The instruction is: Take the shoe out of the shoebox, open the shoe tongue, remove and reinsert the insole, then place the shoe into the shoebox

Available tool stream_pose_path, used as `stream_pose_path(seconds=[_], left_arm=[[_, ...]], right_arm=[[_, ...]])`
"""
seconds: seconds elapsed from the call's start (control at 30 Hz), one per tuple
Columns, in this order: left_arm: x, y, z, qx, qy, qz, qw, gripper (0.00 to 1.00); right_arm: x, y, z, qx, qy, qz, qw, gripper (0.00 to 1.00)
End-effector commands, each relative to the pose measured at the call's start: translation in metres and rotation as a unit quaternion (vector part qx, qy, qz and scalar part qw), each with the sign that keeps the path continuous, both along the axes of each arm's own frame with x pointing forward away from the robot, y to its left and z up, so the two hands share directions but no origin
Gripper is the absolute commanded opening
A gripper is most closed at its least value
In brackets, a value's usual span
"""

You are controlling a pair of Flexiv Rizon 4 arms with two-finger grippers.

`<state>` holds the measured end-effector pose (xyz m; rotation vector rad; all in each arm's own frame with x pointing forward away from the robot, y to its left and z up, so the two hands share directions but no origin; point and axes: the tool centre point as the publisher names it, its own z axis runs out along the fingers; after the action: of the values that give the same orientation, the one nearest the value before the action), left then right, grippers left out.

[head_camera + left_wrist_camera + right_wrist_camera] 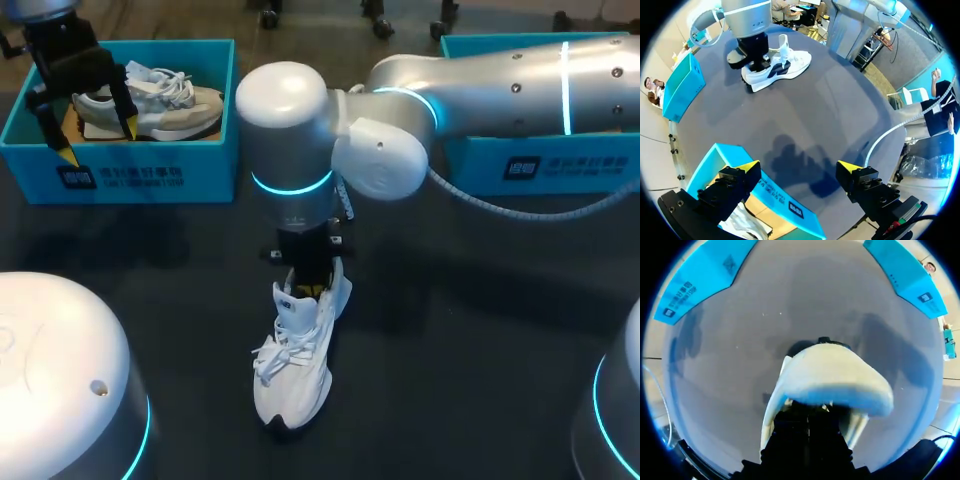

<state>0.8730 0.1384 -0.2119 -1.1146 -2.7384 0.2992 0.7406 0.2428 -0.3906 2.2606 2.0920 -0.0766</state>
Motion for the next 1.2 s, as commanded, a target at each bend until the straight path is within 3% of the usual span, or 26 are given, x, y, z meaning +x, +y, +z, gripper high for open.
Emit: stream_pose_path(seconds=[0.03,0.33,0.97,1.2], left_arm=[[0.001,0.001,0.0,0.001,0.001,-0.001,1.0,1.0],[0.001,0.001,0.0,0.001,0.001,-0.001,1.0,1.0],[0.001,0.001,0.0,0.001,0.001,-0.001,1.0,1.0],[0.001,0.001,0.0,0.001,0.001,-0.001,1.0,1.0]], right_arm=[[-0.006,-0.004,0.031,-0.019,-0.007,-0.003,1.0,0.0],[0.0,-0.01,0.051,-0.033,-0.019,0.005,0.999,0.0],[0.026,-0.006,0.03,-0.067,-0.076,-0.001,0.995,0.0],[0.027,-0.004,0.034,-0.055,-0.065,-0.007,0.996,0.0]])
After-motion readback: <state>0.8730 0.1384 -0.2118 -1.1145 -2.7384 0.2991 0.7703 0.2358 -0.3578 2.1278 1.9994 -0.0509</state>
